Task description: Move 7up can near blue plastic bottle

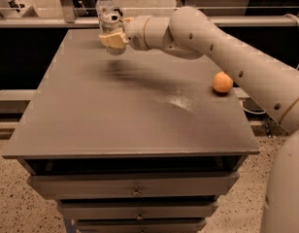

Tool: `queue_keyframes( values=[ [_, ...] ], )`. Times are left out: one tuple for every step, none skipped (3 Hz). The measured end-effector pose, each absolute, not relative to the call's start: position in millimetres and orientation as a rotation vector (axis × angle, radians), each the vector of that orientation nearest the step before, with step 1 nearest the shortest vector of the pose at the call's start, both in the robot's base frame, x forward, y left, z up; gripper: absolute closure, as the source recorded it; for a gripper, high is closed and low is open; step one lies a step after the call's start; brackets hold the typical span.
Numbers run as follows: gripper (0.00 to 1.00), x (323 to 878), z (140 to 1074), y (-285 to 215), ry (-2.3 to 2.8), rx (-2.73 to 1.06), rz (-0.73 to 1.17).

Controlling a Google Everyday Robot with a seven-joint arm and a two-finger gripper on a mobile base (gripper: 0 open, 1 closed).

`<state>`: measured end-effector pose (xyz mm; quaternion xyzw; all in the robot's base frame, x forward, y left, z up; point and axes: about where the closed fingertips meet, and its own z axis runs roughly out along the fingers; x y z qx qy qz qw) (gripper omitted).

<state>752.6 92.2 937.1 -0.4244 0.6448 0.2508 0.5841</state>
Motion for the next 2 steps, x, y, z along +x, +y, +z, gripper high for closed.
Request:
queue_keyframes(
  values=[
    [1.0,789.7,936.4,80.0,1.542,-0.959,0.521],
    [0.99,817.9,923.6,66.7,1.591,-0.918,0.493]
  ],
)
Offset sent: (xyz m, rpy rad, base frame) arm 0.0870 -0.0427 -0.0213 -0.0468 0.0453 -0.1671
